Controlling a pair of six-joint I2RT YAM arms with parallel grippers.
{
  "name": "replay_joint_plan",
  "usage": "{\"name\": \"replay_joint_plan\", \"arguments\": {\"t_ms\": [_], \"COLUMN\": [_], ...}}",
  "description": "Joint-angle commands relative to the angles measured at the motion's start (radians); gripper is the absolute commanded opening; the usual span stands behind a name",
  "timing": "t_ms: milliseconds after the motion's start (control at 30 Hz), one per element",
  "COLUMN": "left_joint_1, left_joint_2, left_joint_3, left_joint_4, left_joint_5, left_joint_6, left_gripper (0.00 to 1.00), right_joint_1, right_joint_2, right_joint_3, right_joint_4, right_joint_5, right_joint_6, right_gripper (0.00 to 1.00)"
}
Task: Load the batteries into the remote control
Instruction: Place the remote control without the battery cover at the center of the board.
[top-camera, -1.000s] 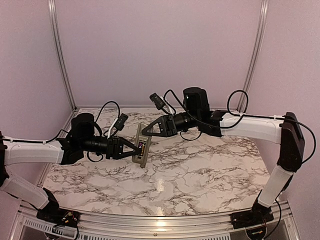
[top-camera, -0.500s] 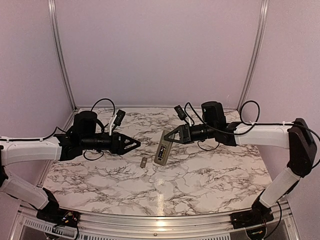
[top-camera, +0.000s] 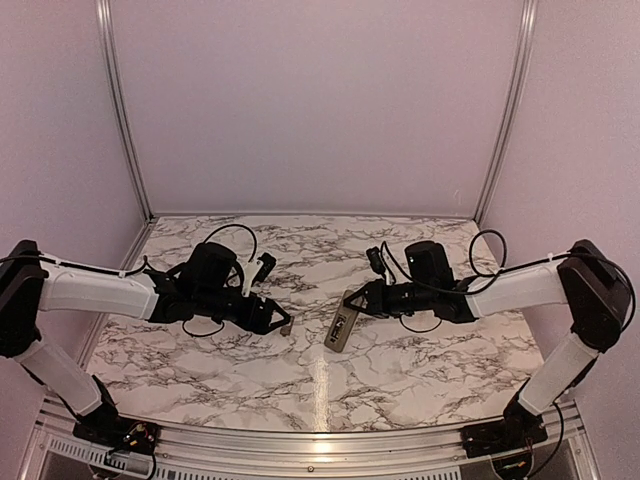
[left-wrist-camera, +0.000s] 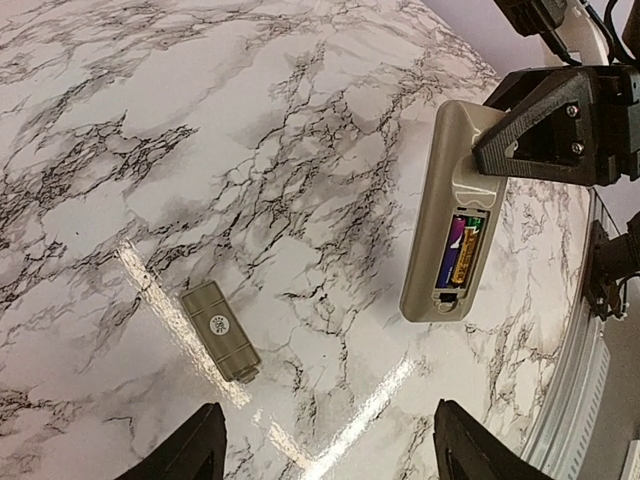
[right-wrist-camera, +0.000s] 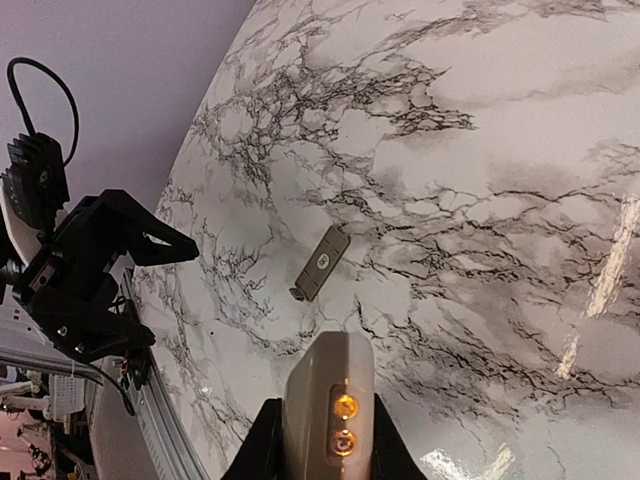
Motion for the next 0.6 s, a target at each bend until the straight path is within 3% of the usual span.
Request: {"name": "replay_joint_plan", "arguments": {"t_ms": [0, 200, 567], "left_joint_1": [-0.015, -0.017, -0.016], "left_joint_2": [0.023, 0.073, 0.132], "left_joint_3": [0.035, 0.046, 0.088], "left_joint_4": [-0.009, 0.005, 0.009], "left_joint_5": [-0.035, -0.034, -0.02], "left_joint_6": [0.021, 0.021, 0.033], "left_gripper": [0.75, 0.76, 0.79], "right_joint_1": [-0.003, -0.003, -0.003], "right_joint_2": [0.028, 0.054, 0.011], "right_joint_3": [-0.069, -0.151, -0.173], "right_joint_4": [0.191, 0.346, 0.176], "right_joint_5": [0.04, 0.04, 0.102], "right_joint_6": [0.104, 0.163, 0.079], "right_gripper": [0.05, 0.11, 0.4]}}
